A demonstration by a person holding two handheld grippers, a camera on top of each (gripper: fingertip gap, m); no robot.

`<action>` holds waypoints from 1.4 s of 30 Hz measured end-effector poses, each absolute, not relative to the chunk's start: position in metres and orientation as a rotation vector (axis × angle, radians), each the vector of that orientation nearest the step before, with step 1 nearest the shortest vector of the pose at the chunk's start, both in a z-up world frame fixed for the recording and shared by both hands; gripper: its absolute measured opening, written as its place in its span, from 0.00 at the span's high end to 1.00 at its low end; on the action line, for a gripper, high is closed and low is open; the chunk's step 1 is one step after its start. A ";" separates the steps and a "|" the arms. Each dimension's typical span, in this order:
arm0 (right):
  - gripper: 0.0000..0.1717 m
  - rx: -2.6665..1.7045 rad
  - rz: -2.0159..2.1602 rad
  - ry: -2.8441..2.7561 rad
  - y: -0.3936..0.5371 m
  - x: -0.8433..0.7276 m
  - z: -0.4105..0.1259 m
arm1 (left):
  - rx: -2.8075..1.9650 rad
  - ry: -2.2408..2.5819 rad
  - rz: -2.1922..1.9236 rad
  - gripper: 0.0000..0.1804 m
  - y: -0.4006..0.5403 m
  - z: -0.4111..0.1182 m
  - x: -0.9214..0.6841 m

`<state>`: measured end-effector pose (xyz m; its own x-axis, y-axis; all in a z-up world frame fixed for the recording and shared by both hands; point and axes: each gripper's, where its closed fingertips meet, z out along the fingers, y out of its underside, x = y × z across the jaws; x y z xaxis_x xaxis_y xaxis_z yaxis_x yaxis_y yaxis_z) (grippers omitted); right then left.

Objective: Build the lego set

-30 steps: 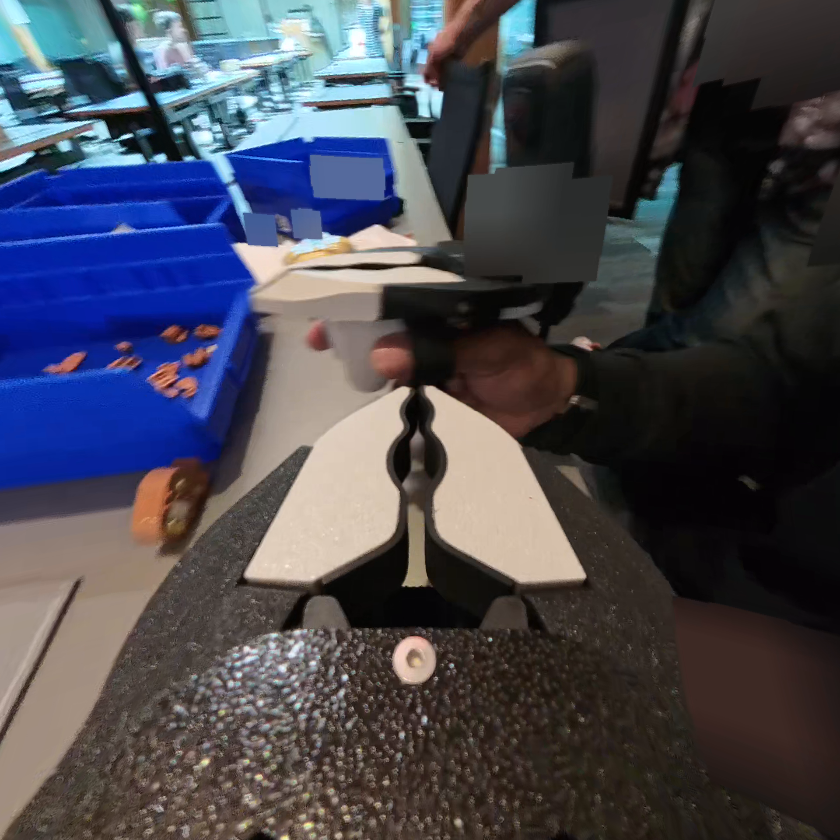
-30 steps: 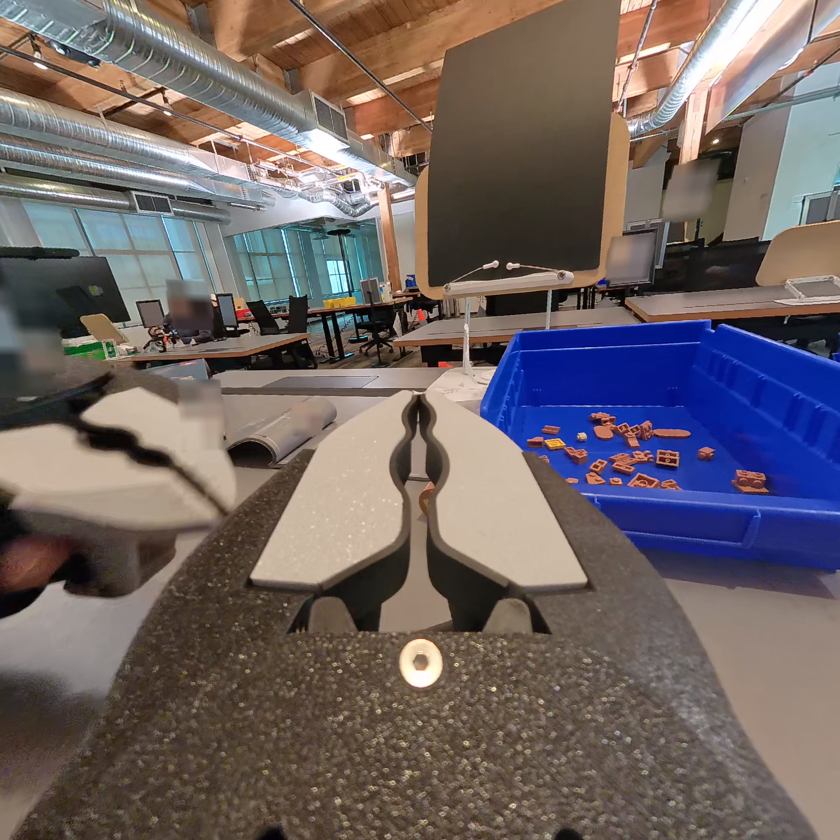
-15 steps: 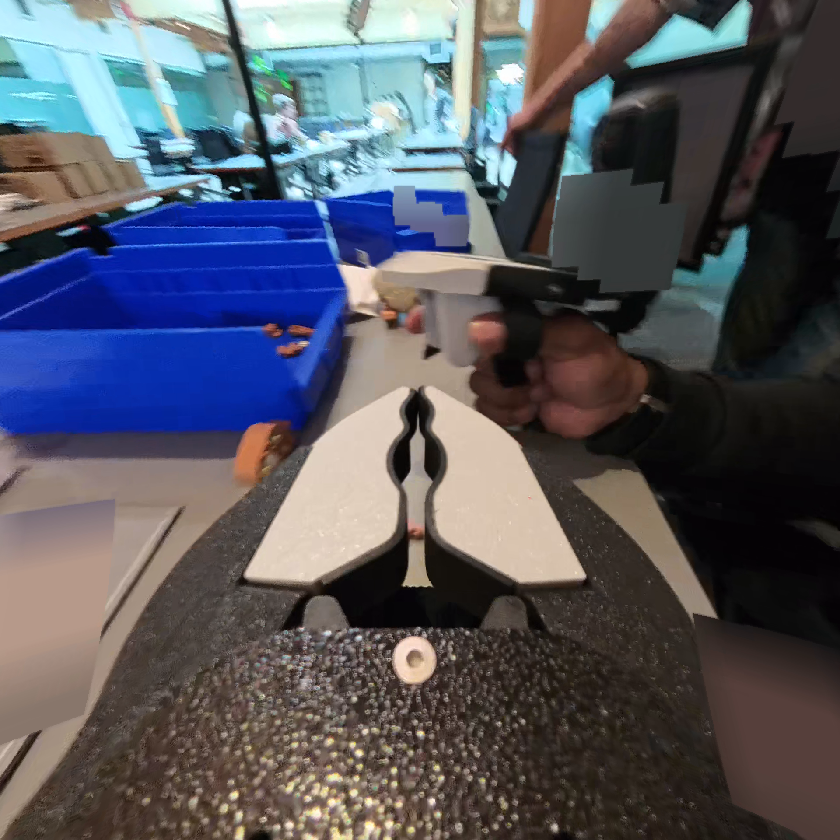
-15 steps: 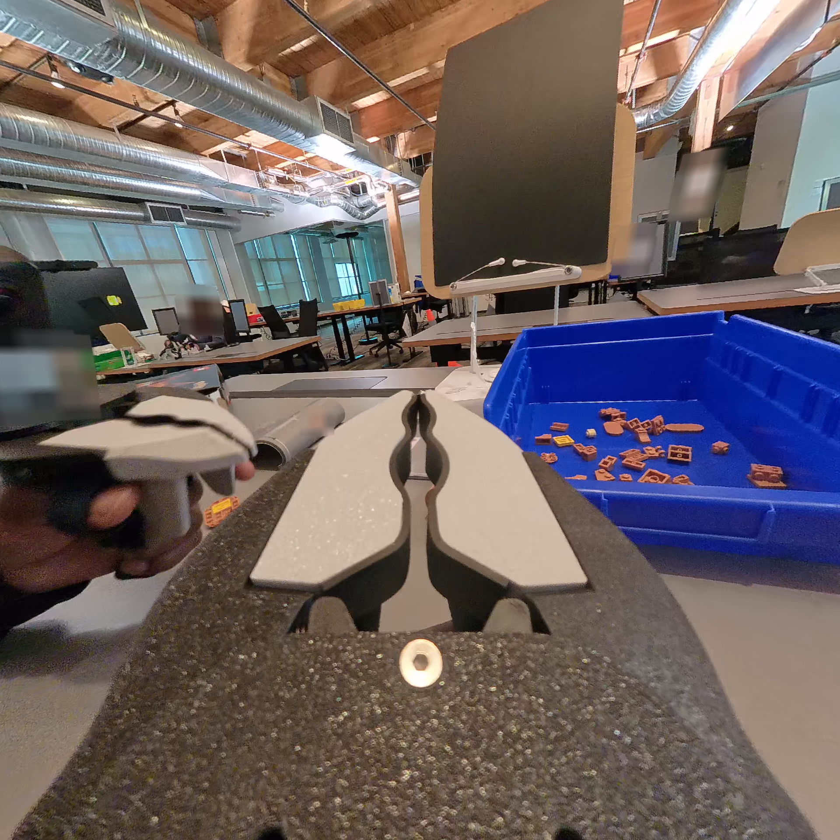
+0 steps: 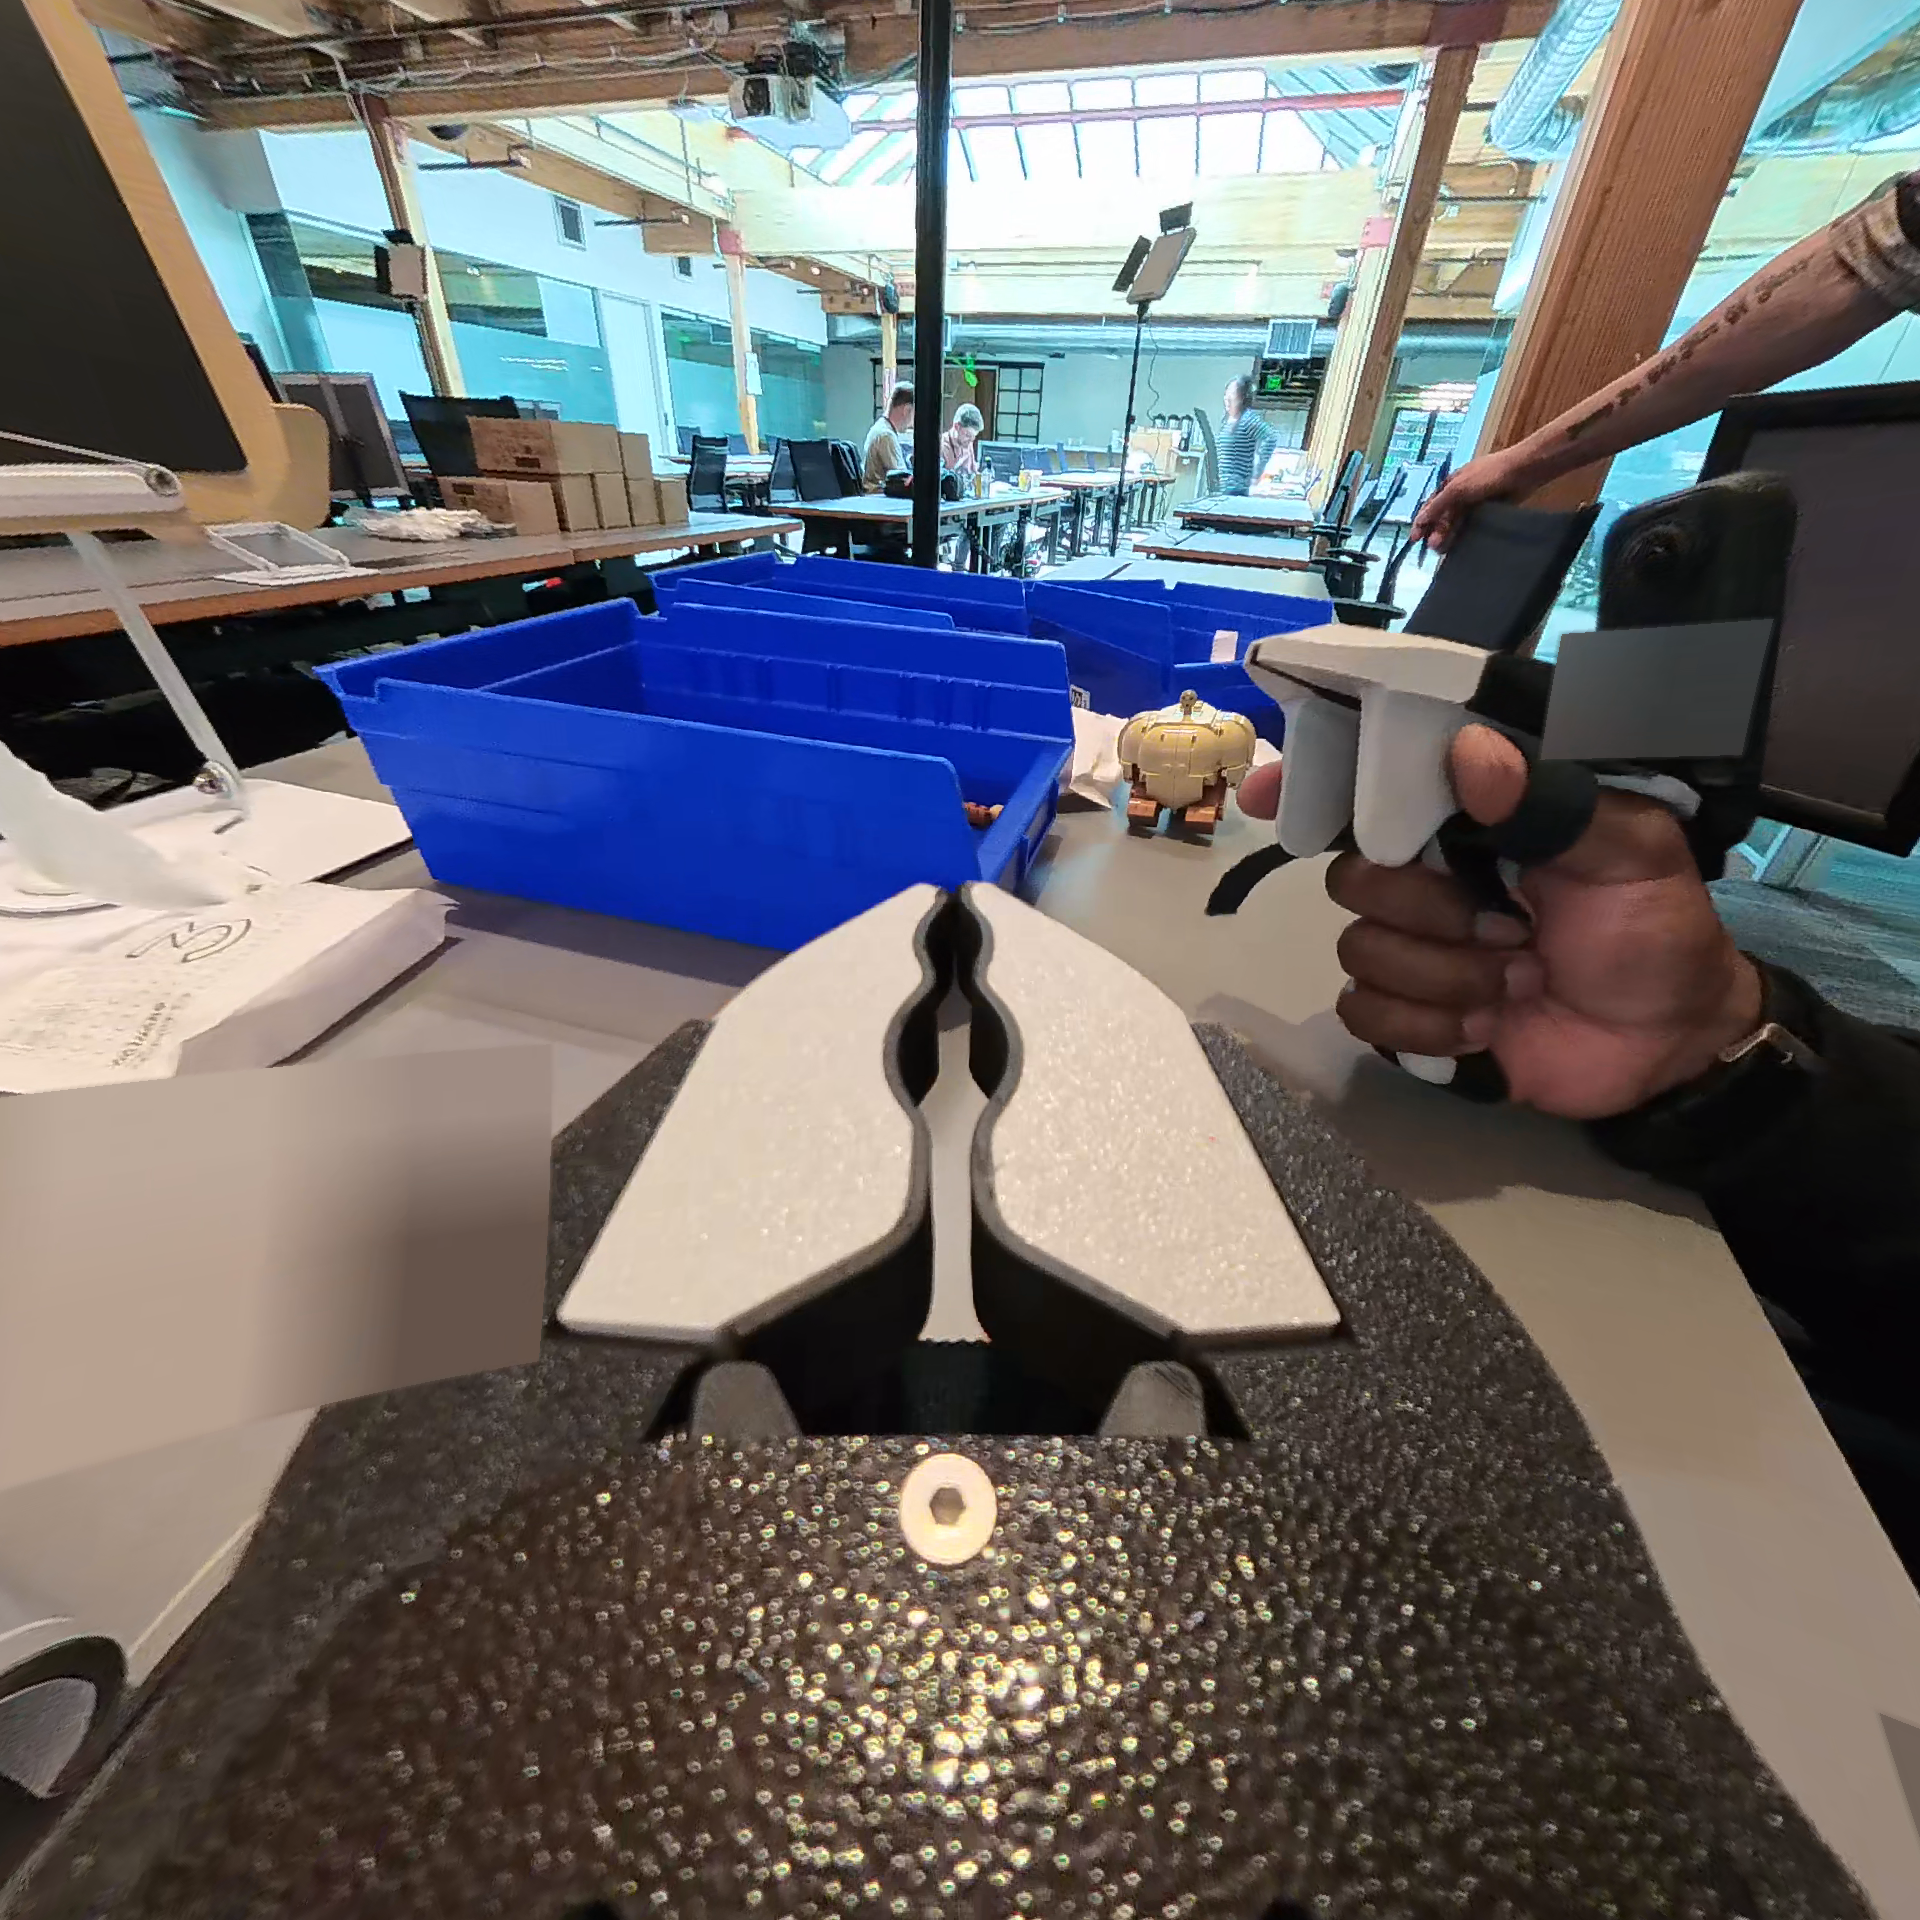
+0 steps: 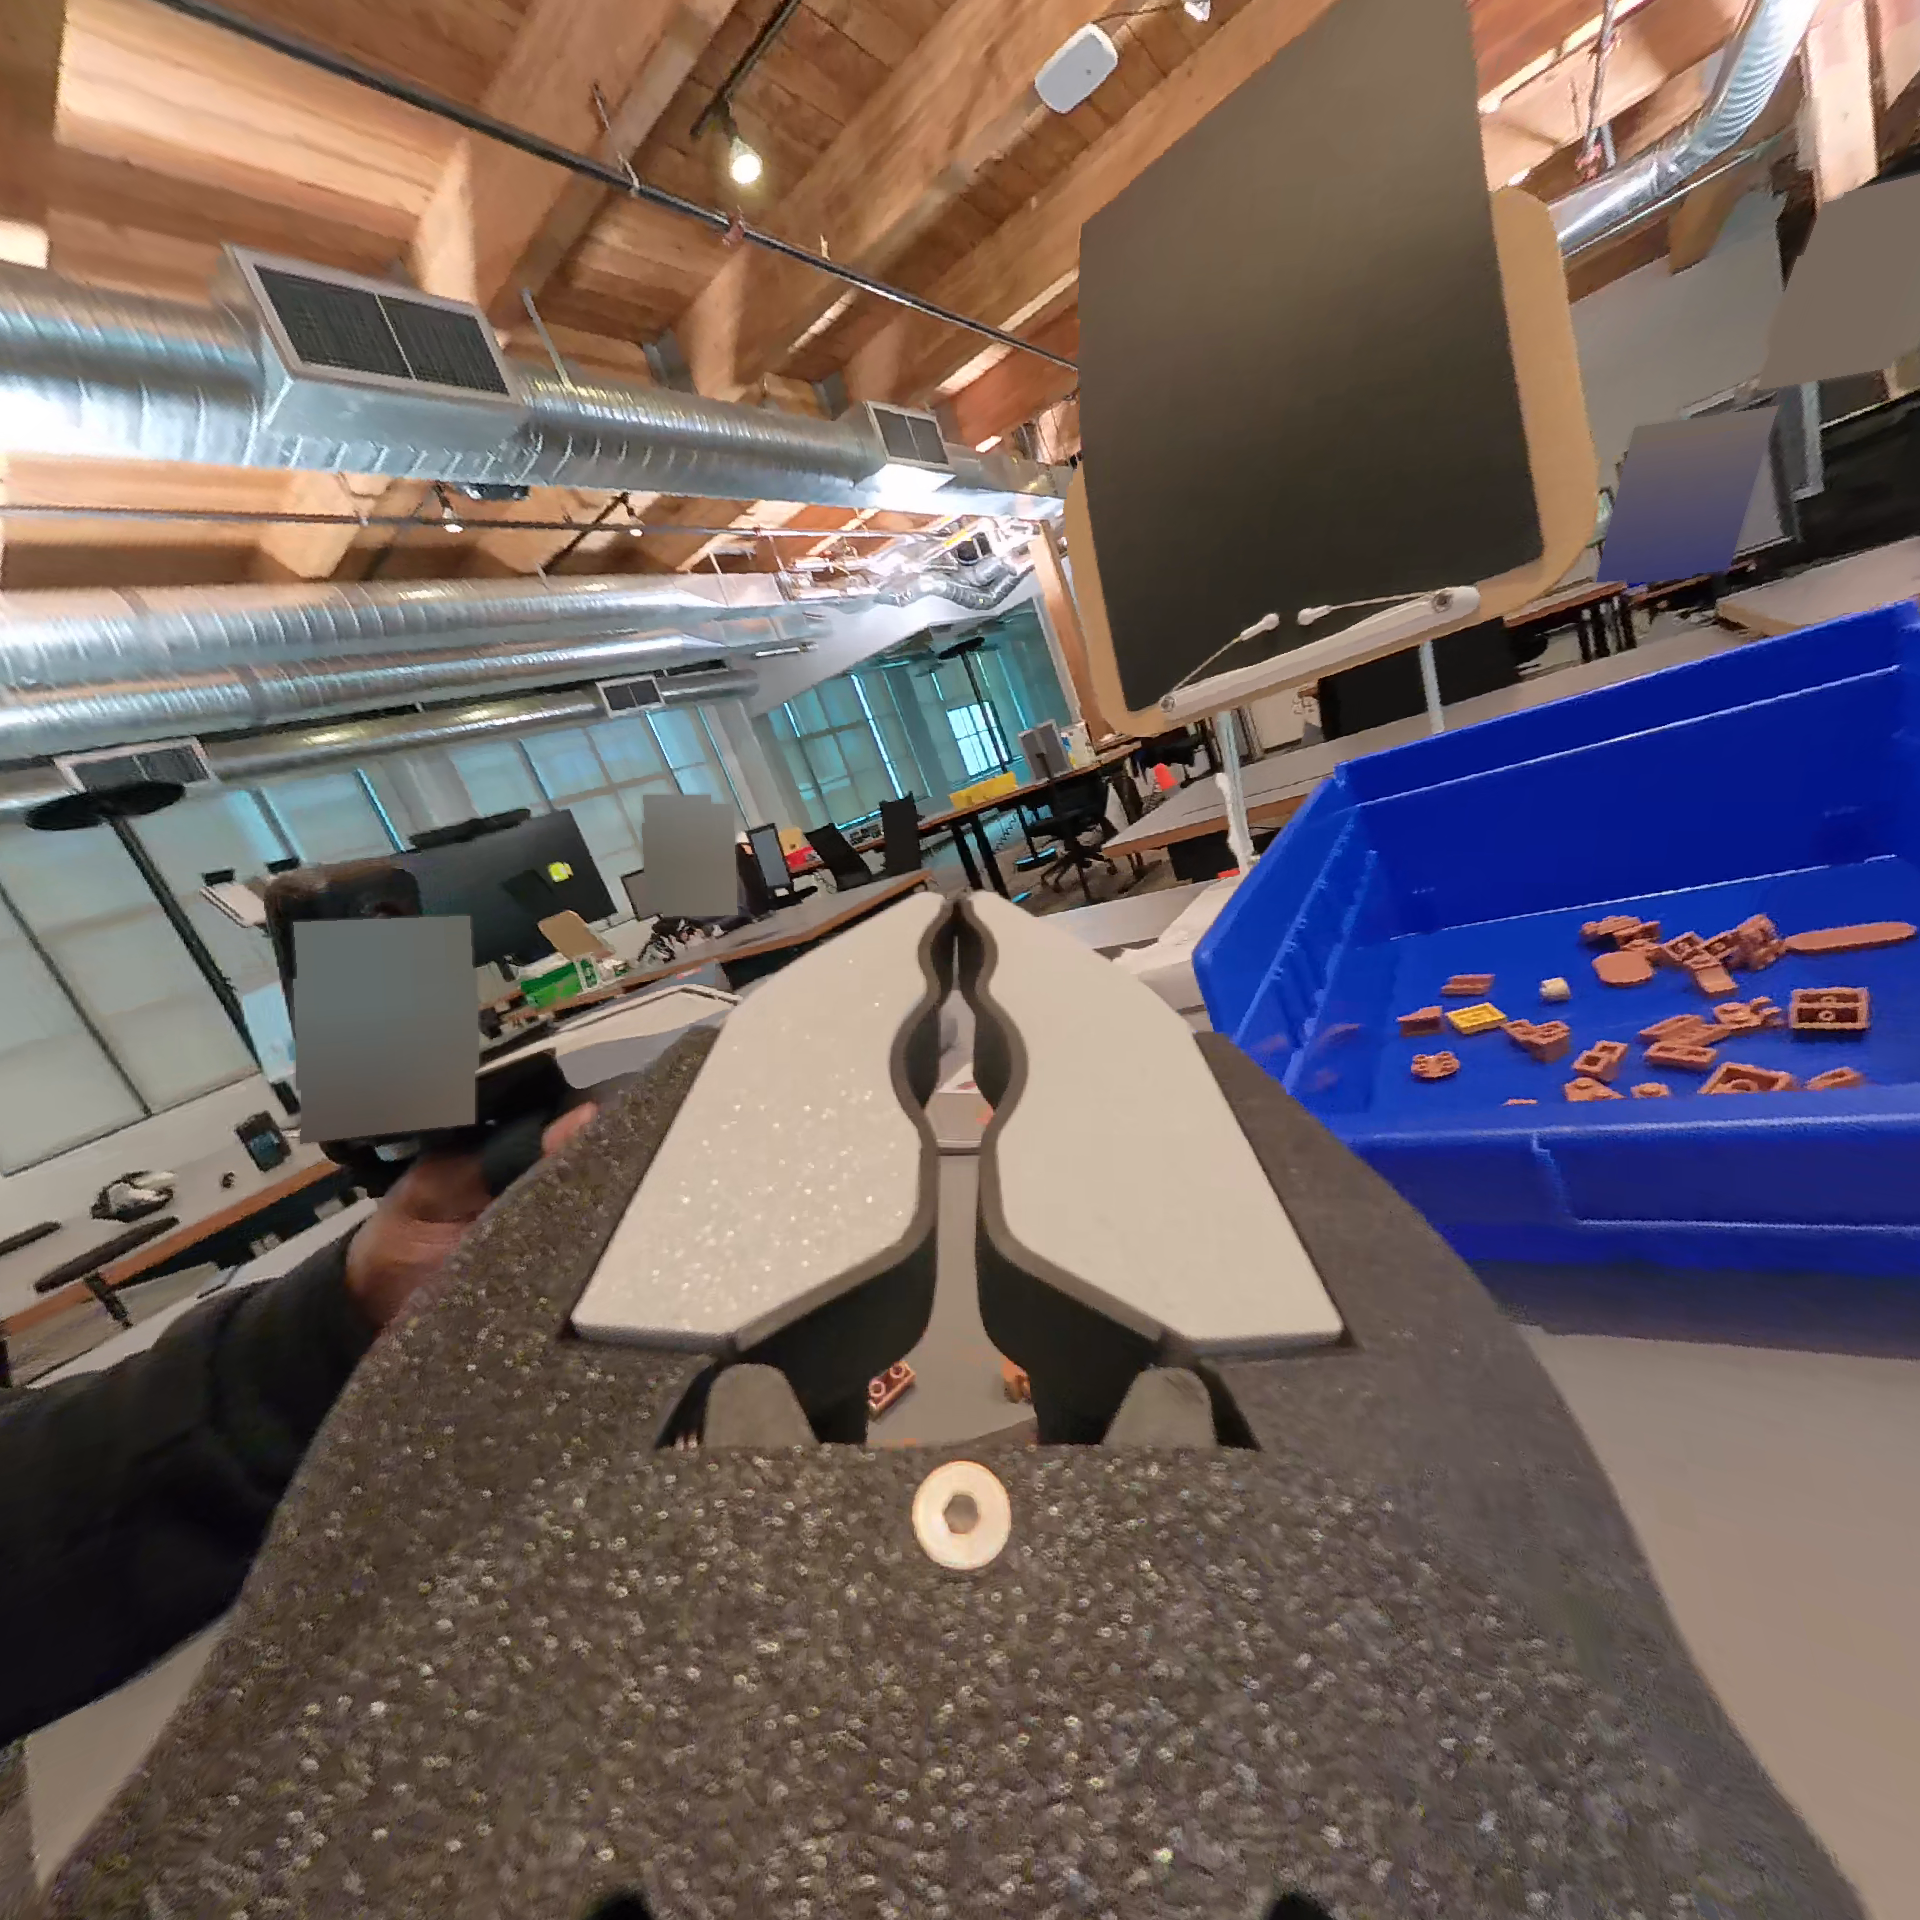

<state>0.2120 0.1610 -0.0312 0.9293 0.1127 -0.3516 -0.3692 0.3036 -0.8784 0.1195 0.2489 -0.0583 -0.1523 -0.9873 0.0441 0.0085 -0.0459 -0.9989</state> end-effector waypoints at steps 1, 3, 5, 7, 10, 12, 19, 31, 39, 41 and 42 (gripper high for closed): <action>1.00 -1.221 0.329 0.243 0.161 0.212 -0.031 | -1.160 1.287 -1.365 1.00 0.249 -0.058 0.120; 0.99 -1.222 0.335 0.242 0.162 0.212 -0.032 | -1.166 1.285 -1.368 1.00 0.249 -0.059 0.120; 0.95 -1.226 0.338 0.245 0.163 0.212 -0.032 | -1.166 1.290 -1.364 1.00 0.248 -0.060 0.120; 0.96 -1.221 0.333 0.247 0.162 0.213 -0.031 | -1.171 1.293 -1.360 1.00 0.248 -0.062 0.121; 1.00 -1.211 0.324 0.246 0.160 0.214 -0.030 | -1.172 1.291 -1.358 1.00 0.249 -0.063 0.122; 1.00 -1.209 0.325 0.249 0.160 0.214 -0.030 | -1.173 1.289 -1.359 1.00 0.249 -0.062 0.122; 1.00 -1.208 0.322 0.256 0.159 0.215 -0.030 | -1.183 1.292 -1.355 1.00 0.249 -0.064 0.123; 1.00 -1.196 0.332 0.284 0.157 0.219 -0.030 | -1.339 0.854 -1.617 1.00 0.310 -0.044 0.104; 1.00 -1.220 0.301 0.277 0.159 0.218 -0.032 | -1.017 1.384 -1.168 1.00 0.235 -0.061 0.124; 1.00 -1.221 0.298 0.275 0.159 0.218 -0.032 | -0.996 1.414 -1.147 1.00 0.228 -0.064 0.125; 1.00 -1.222 0.297 0.276 0.159 0.218 -0.033 | -0.996 1.419 -1.142 1.00 0.228 -0.065 0.125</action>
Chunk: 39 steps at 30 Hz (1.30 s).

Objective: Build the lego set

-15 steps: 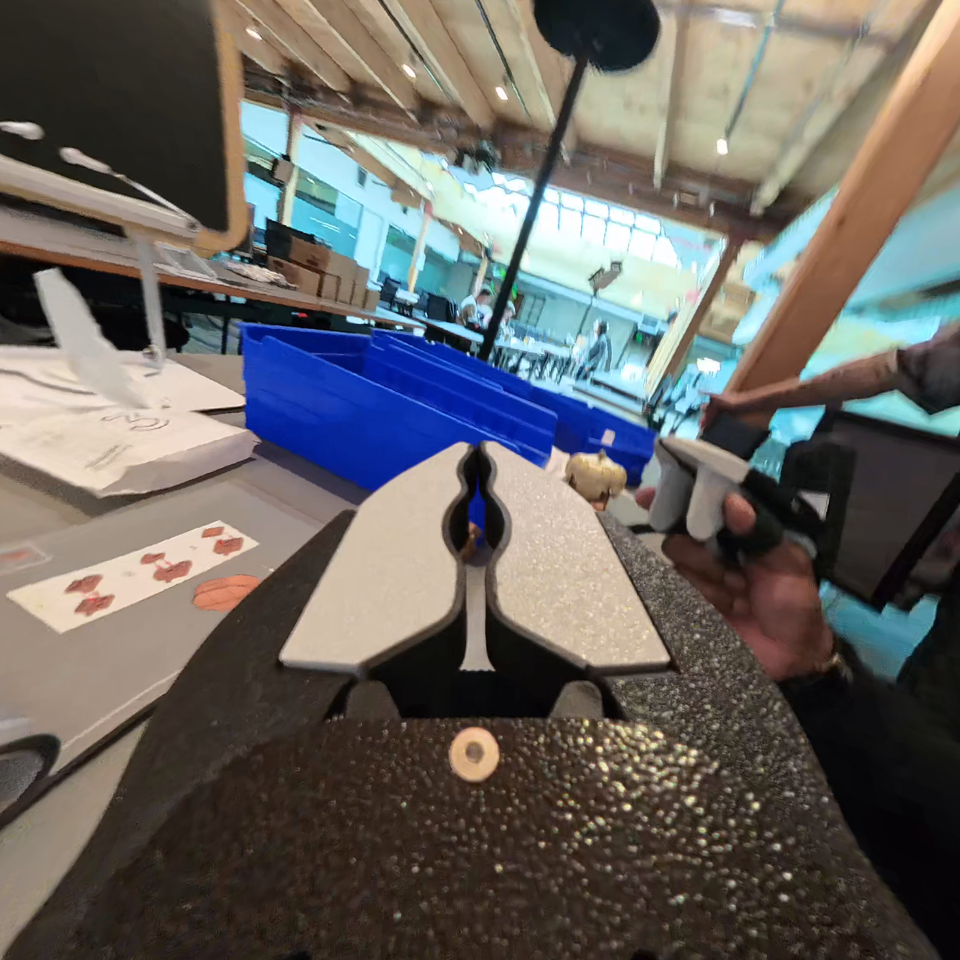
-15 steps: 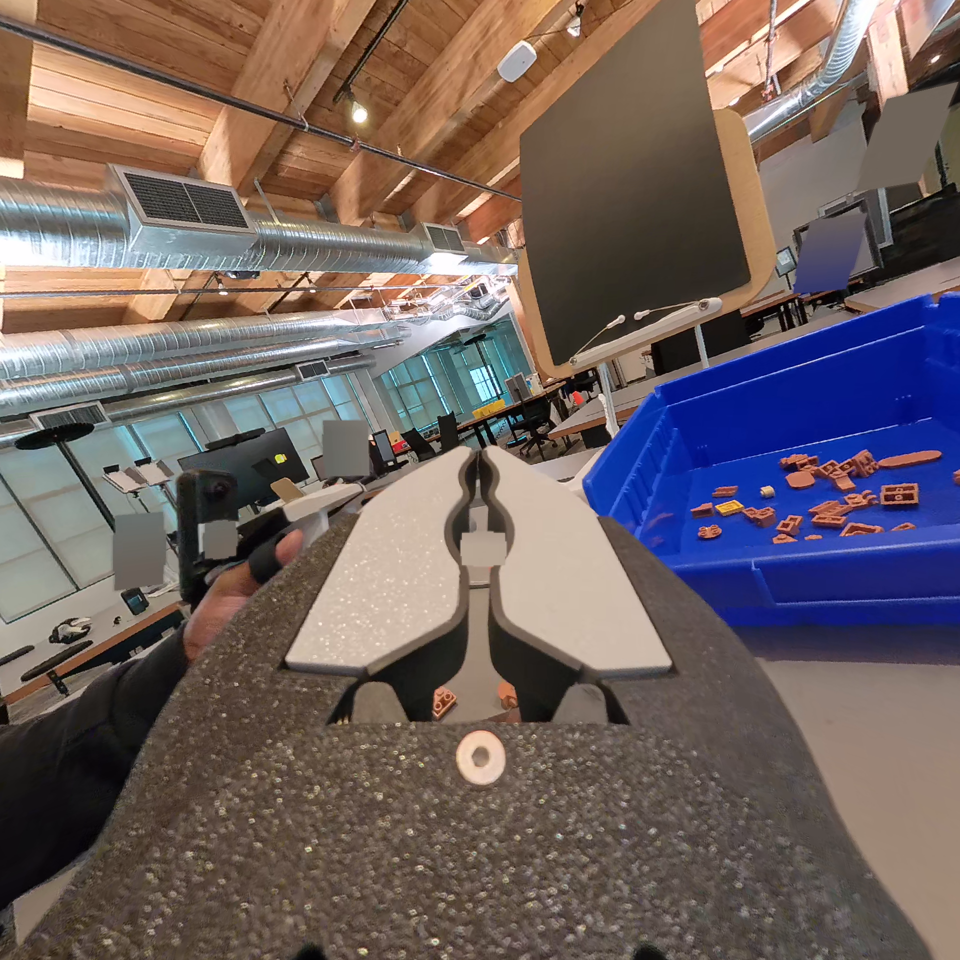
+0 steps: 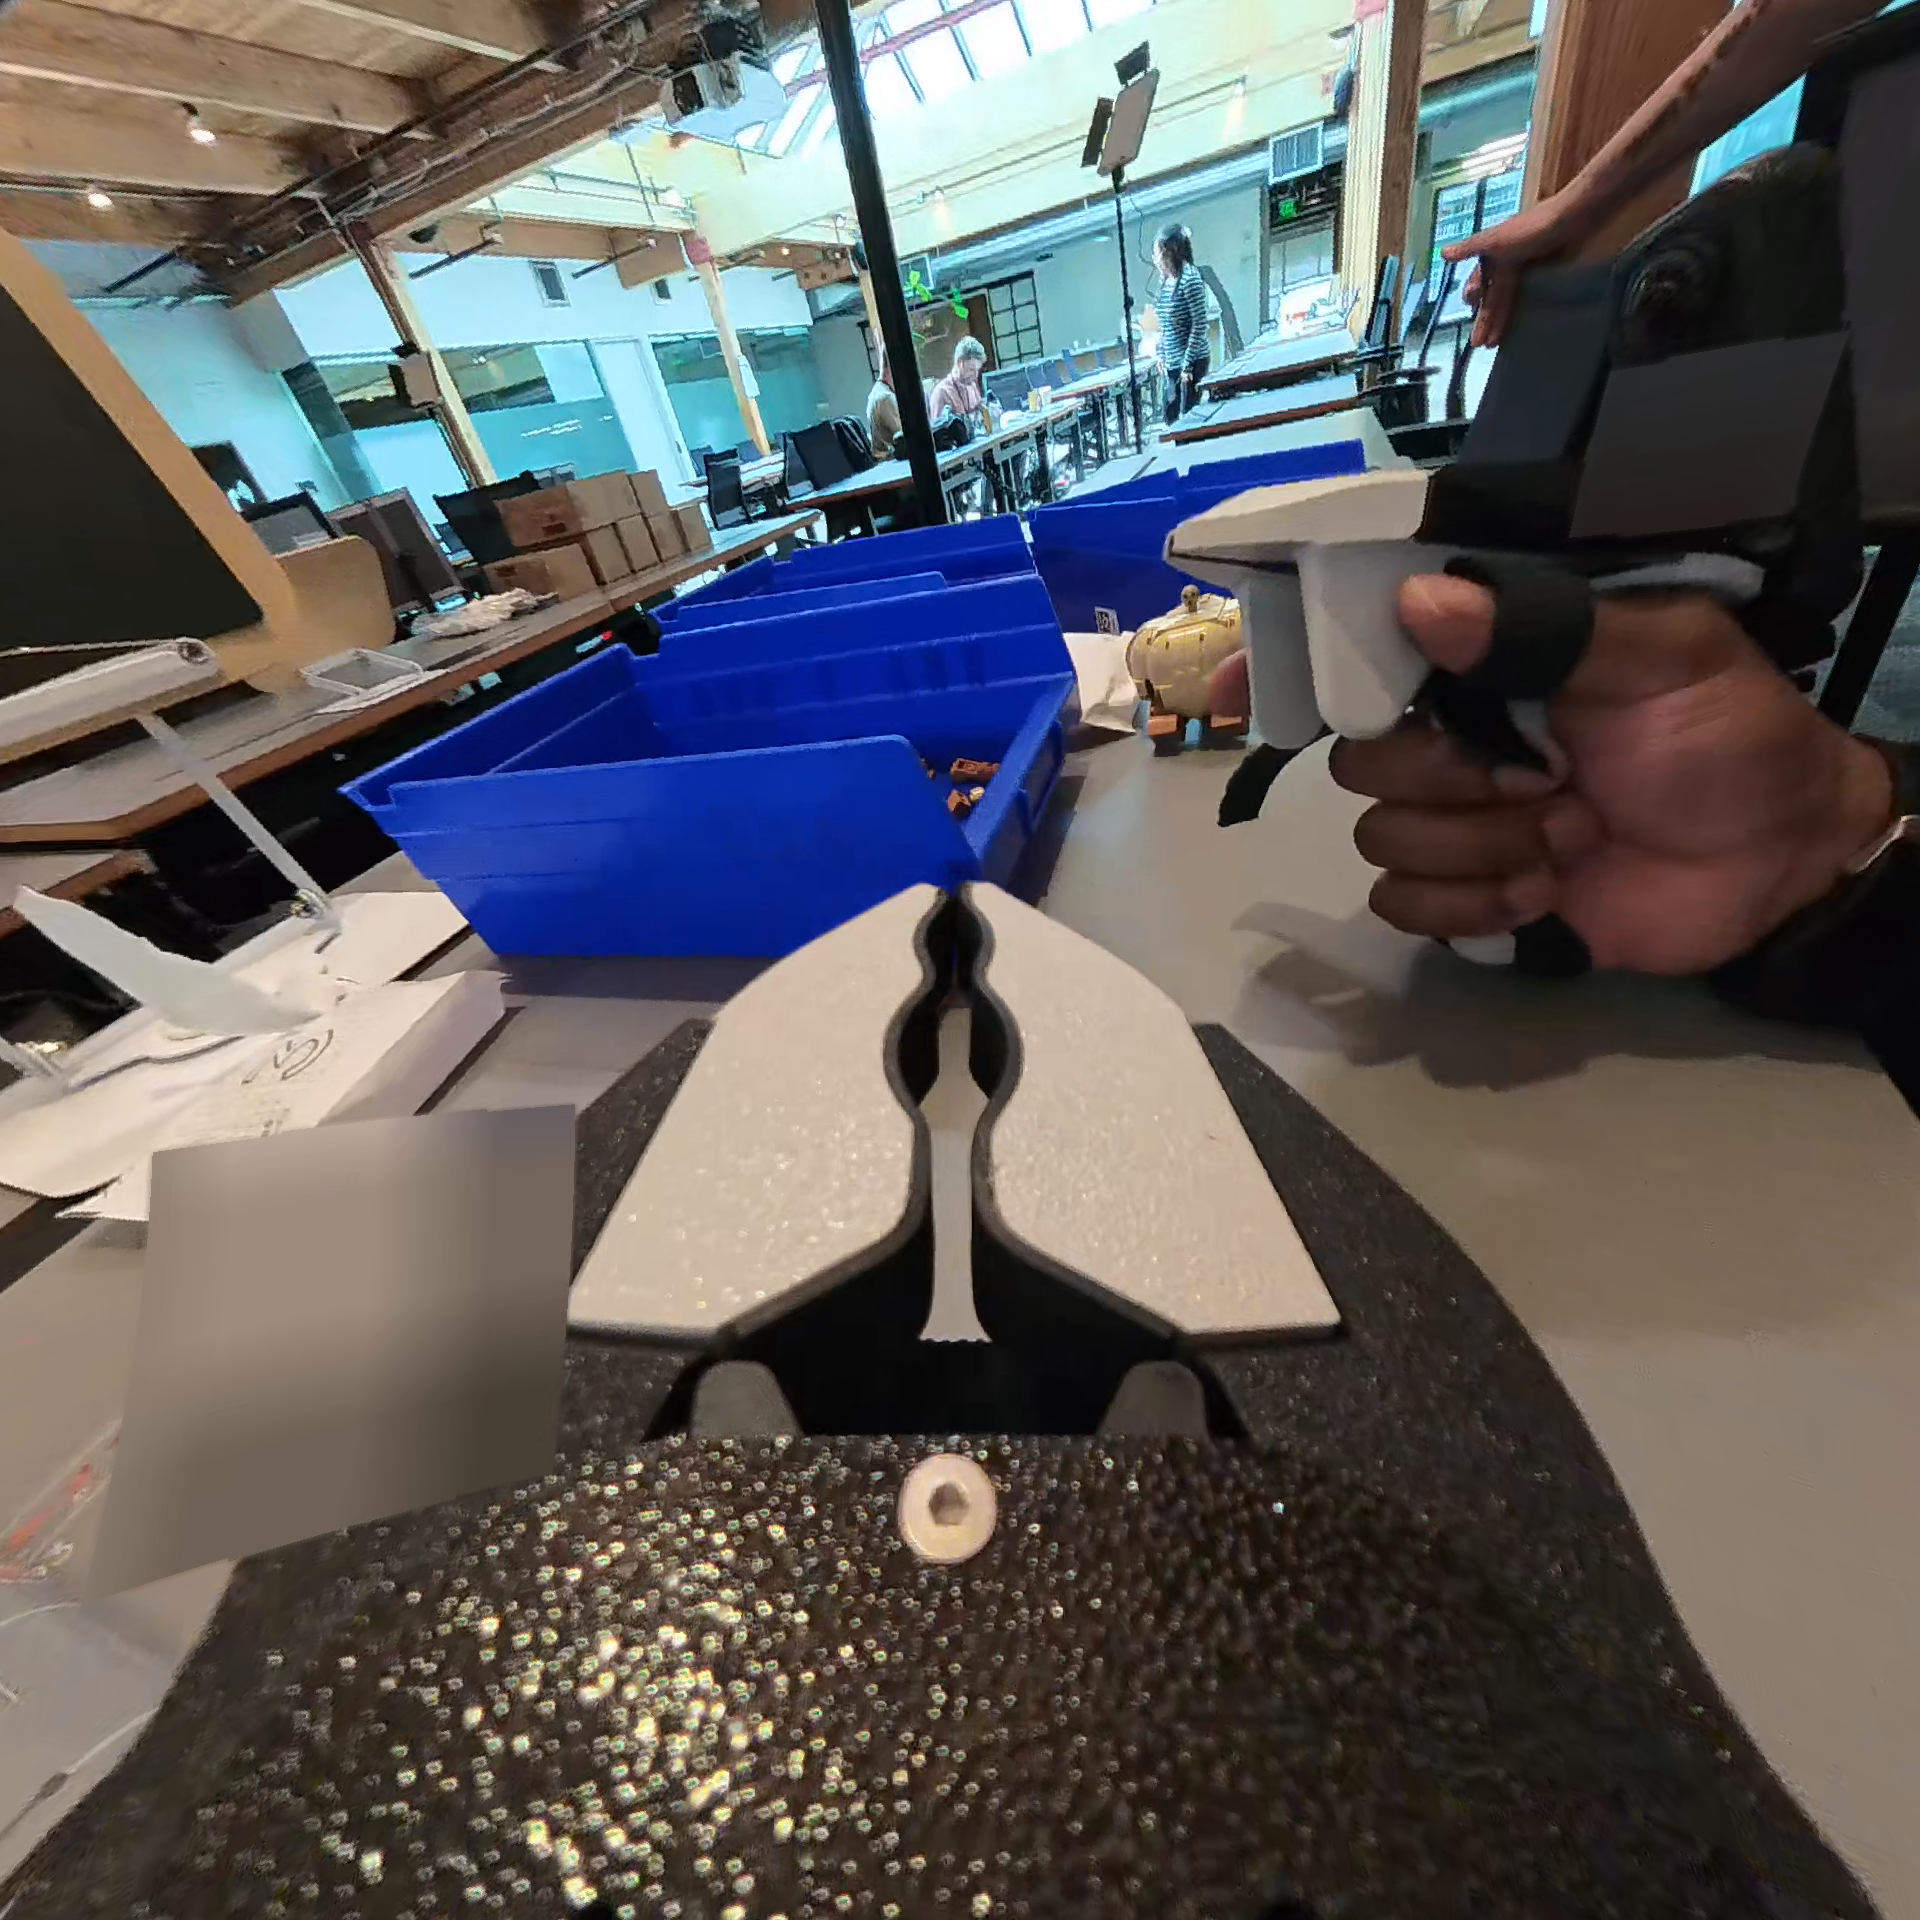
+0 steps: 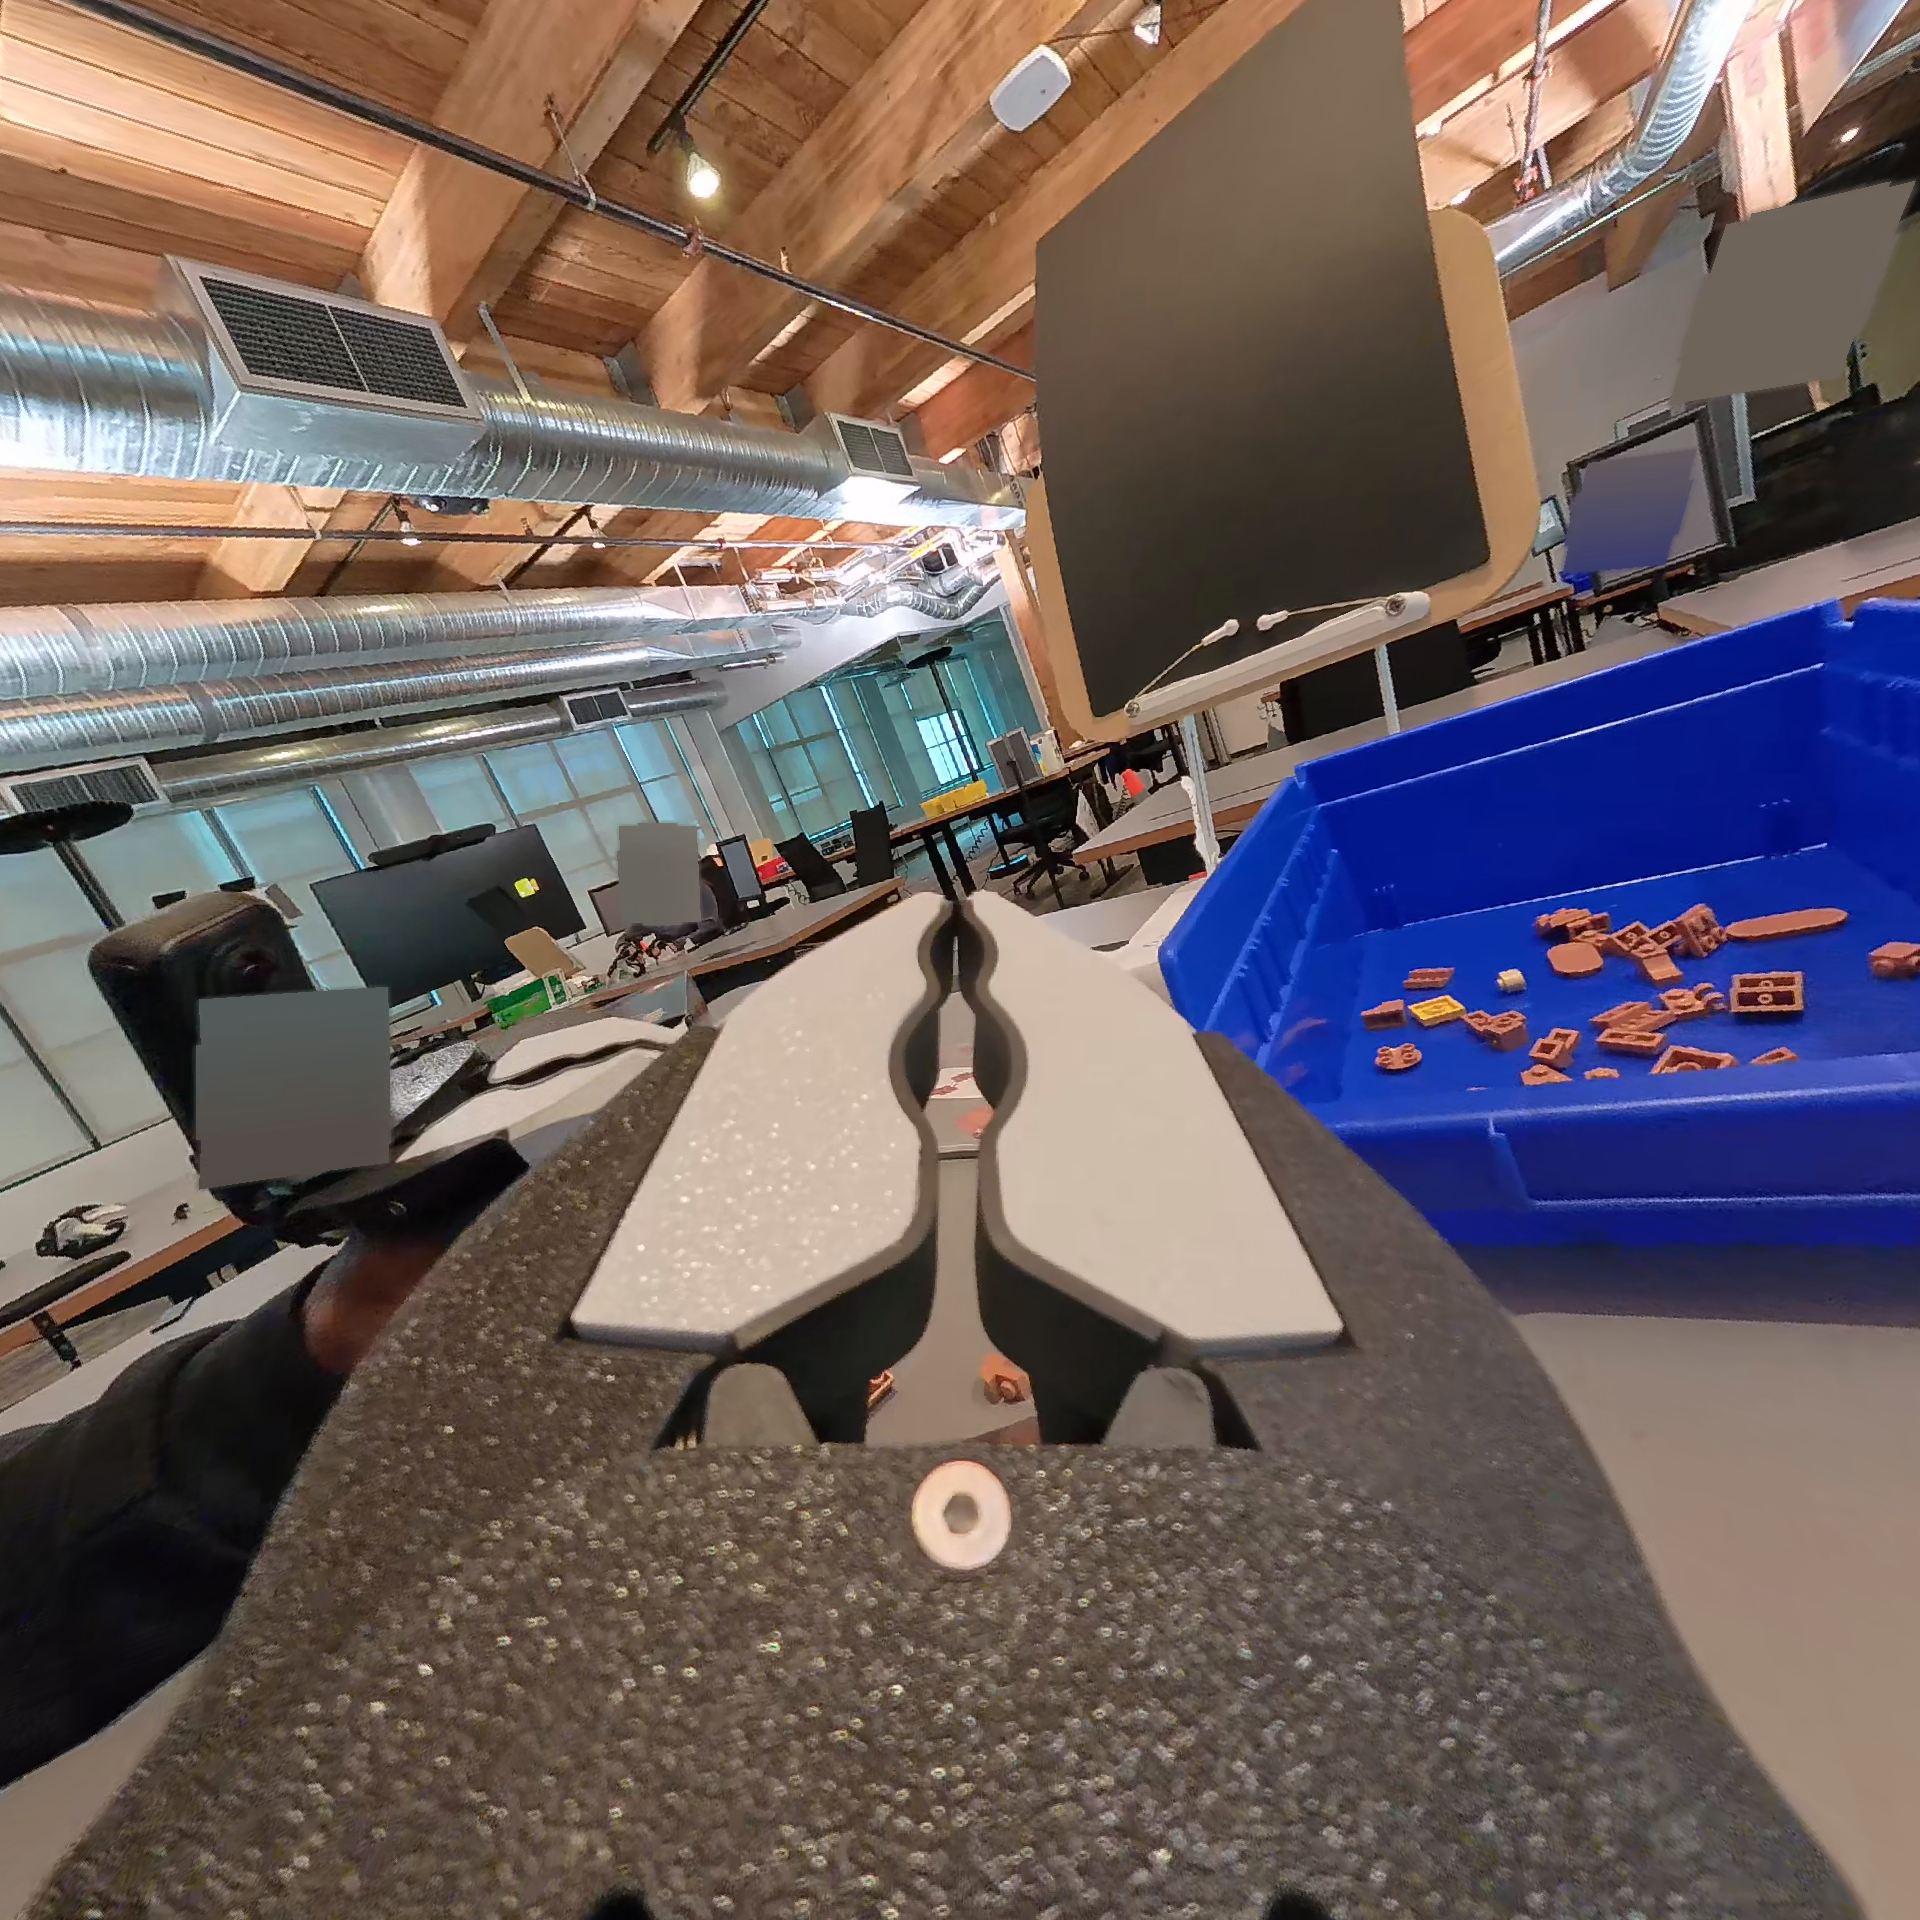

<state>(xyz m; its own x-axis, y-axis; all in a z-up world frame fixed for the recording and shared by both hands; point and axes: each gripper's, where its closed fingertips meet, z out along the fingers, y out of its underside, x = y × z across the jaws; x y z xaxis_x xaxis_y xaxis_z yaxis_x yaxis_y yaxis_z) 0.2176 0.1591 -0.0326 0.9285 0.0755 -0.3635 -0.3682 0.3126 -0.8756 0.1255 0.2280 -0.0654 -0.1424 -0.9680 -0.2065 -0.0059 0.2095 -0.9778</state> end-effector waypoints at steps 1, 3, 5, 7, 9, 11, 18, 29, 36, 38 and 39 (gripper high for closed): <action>1.00 -1.222 0.297 0.276 0.159 0.218 -0.033 | -1.004 1.420 -1.144 1.00 0.229 -0.067 0.126; 1.00 -1.222 0.299 0.274 0.159 0.217 -0.033 | -1.029 1.408 -1.159 1.00 0.232 -0.068 0.125; 1.00 -1.222 0.299 0.274 0.159 0.217 -0.032 | -1.045 1.392 -1.174 1.00 0.235 -0.067 0.125; 1.00 -1.222 0.299 0.275 0.159 0.217 -0.033 | -1.054 1.383 -1.182 1.00 0.237 -0.067 0.125; 1.00 -1.221 0.300 0.274 0.159 0.217 -0.032 | -1.060 1.379 -1.188 1.00 0.237 -0.067 0.125; 1.00 -1.221 0.299 0.274 0.159 0.217 -0.032 | -1.061 1.382 -1.190 1.00 0.236 -0.068 0.125; 1.00 -1.220 0.298 0.275 0.159 0.218 -0.032 | -1.065 1.383 -1.194 1.00 0.236 -0.069 0.126; 1.00 -1.220 0.296 0.275 0.159 0.218 -0.032 | -1.099 1.338 -1.238 1.00 0.241 -0.067 0.125; 1.00 -1.218 0.297 0.277 0.159 0.218 -0.032 | -1.096 1.341 -1.232 1.00 0.241 -0.067 0.125; 1.00 -1.219 0.296 0.277 0.159 0.218 -0.032 | -1.098 1.340 -1.234 1.00 0.241 -0.067 0.124; 1.00 -1.219 0.295 0.277 0.159 0.218 -0.032 | -1.099 1.340 -1.233 1.00 0.241 -0.067 0.124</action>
